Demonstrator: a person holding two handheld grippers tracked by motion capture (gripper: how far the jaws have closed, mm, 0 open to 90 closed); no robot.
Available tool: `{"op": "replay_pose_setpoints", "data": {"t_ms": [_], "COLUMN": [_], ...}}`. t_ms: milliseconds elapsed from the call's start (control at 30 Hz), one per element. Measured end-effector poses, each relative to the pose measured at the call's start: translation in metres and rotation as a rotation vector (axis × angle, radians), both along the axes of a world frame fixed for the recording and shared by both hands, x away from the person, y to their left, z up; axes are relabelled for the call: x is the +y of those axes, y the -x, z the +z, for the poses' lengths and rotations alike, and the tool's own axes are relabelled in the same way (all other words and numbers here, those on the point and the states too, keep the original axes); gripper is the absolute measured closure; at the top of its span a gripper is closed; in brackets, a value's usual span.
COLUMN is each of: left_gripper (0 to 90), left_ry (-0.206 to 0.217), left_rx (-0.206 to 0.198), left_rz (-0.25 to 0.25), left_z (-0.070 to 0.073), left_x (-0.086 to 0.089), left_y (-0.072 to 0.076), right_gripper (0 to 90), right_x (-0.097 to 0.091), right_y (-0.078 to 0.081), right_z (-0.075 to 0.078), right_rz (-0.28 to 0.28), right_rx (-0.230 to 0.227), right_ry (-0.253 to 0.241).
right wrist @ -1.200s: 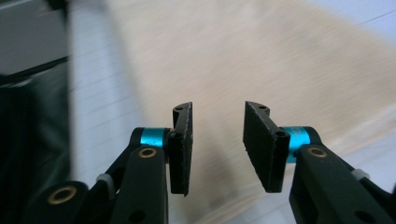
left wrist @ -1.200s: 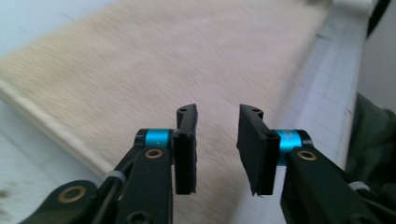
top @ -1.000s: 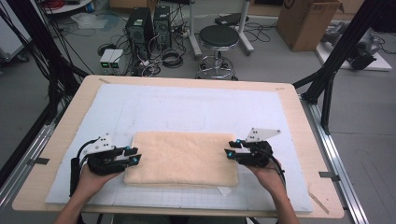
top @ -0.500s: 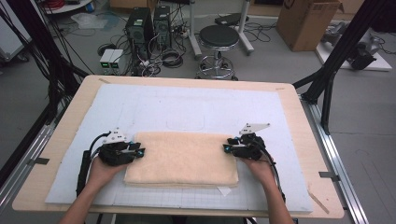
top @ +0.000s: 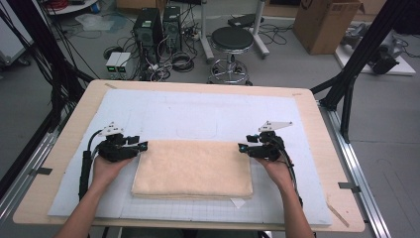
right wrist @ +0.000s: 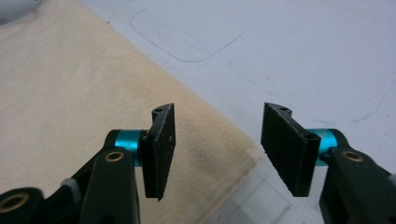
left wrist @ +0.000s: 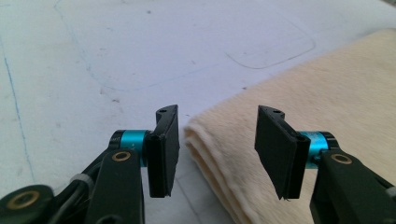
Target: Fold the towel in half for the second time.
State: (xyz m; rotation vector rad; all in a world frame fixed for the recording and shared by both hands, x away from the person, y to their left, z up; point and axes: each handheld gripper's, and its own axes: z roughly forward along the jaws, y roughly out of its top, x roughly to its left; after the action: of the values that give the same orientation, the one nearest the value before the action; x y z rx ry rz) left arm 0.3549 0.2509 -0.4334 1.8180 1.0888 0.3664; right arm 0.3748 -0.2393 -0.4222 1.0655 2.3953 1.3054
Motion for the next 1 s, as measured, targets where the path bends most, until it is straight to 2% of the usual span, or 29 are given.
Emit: {"op": "replay_pose_setpoints", "data": {"t_ms": [67,167,333,433,500,533,600,667,733,767,800,900,1000], "left_gripper": [48.8,48.5,52.1,57.7,64.5,69.4,76.2,78.7,80.3,80.9,81.1,81.6,81.6], "left_ry": [0.014,0.024,0.047,0.047,0.031,0.027,0.009,0.000,0.003,0.006,0.007,-0.023,-0.037], "left_rx": [0.030,0.072,0.117,0.128,0.118,0.110,0.092,0.078,0.060,0.057,0.059,0.038,0.039], "left_rz": [-0.003,-0.006,-0.022,-0.024,-0.028,-0.024,-0.022,-0.015,0.004,0.010,0.012,0.027,0.030], "left_z": [-0.005,-0.013,-0.017,-0.017,-0.016,-0.015,-0.013,-0.011,-0.010,-0.010,-0.010,-0.006,0.001], "left_x": [0.000,-0.002,-0.002,-0.003,-0.004,-0.004,-0.006,-0.006,-0.005,-0.004,-0.004,-0.008,-0.008], "left_y": [-0.005,-0.009,-0.012,-0.012,-0.011,-0.010,-0.009,-0.008,-0.010,-0.011,-0.012,-0.017,-0.026], "right_gripper": [42.8,41.6,44.6,51.7,62.7,65.2,70.6,73.8,75.4,75.7,75.8,76.0,76.0], "right_x": [0.000,0.000,0.000,0.000,-0.001,-0.001,0.000,0.000,-0.002,-0.003,-0.003,0.000,0.002], "right_y": [-0.003,-0.008,-0.012,-0.014,-0.015,-0.014,-0.013,-0.012,-0.011,-0.010,-0.011,-0.012,-0.016], "right_z": [-0.004,-0.012,-0.020,-0.023,-0.024,-0.024,-0.022,-0.018,-0.014,-0.010,-0.008,-0.003,-0.001], "right_rz": [-0.002,0.003,0.029,0.039,0.068,0.074,0.090,0.092,0.084,0.075,0.072,0.062,0.041], "right_rx": [0.015,0.062,0.122,0.156,0.165,0.168,0.150,0.135,0.109,0.105,0.099,0.070,0.067], "right_ry": [-0.005,0.001,-0.018,-0.039,-0.057,-0.058,-0.047,-0.039,-0.062,-0.092,-0.097,-0.072,-0.071]}}
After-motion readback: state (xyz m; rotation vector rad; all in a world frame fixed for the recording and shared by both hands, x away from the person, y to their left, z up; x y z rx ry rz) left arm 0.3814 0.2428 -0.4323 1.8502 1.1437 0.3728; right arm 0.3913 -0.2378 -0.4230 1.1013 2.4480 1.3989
